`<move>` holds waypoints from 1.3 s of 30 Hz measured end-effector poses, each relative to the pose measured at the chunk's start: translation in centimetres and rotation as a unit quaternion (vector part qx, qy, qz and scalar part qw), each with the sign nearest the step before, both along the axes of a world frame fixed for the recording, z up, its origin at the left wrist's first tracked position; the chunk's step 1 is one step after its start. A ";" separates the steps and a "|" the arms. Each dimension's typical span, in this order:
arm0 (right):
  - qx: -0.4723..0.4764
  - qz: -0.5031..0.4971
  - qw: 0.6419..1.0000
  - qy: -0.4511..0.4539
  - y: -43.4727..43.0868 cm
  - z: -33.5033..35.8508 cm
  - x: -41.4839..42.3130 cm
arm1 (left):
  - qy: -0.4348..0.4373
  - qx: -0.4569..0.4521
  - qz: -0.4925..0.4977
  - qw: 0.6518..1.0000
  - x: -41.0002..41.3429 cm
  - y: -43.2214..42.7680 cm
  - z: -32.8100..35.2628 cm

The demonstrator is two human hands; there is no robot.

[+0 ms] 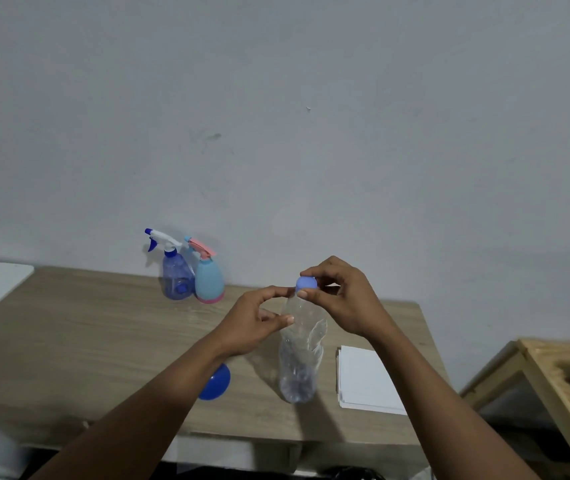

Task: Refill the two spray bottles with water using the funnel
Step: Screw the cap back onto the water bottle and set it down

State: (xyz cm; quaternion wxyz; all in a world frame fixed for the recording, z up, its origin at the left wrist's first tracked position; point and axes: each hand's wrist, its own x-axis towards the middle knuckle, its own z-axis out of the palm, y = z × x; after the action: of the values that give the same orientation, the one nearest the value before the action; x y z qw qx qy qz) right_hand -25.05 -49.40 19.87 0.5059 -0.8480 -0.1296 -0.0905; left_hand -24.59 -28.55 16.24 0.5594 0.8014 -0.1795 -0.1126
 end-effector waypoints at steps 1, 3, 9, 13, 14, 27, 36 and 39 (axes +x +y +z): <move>0.005 -0.009 1.000 -0.007 0.1 0.0 0.0 | 0.000 0.002 0.002 1.000 -0.1 0.0 0.0; 0.009 -0.021 1.000 -0.017 0.2 -0.1 -0.1 | -0.003 0.003 0.002 1.000 -0.1 0.0 0.1; 0.037 -0.026 0.999 -0.025 0.3 -0.4 -0.6 | -0.017 -0.004 0.020 1.000 -0.4 -0.2 0.2; 0.103 -0.071 0.990 -0.068 0.8 -2.1 -1.9 | -0.017 -0.036 0.038 0.998 -0.7 -0.5 -0.5; 0.114 -0.080 0.987 -0.082 1.0 -2.8 -2.4 | -0.012 -0.042 0.042 0.998 -0.8 -0.4 -0.9; 0.101 -0.138 0.982 0.082 1.5 -14.9 -5.2 | -0.034 0.286 0.227 0.930 0.0 10.8 -15.4; 0.109 -0.195 0.963 0.153 3.3 -19.1 -5.8 | 0.085 0.312 0.176 0.930 0.2 11.6 -20.1; 0.103 -0.219 0.958 0.156 3.8 -19.5 -5.6 | 0.077 0.308 0.172 0.933 0.7 12.1 -20.6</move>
State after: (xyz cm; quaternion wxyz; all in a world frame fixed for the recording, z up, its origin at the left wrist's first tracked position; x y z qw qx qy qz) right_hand -30.66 -45.61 0.38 0.5718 -0.8027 0.1501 -0.0781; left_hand -23.91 -16.49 -4.39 0.3086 0.9416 0.0481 -0.1259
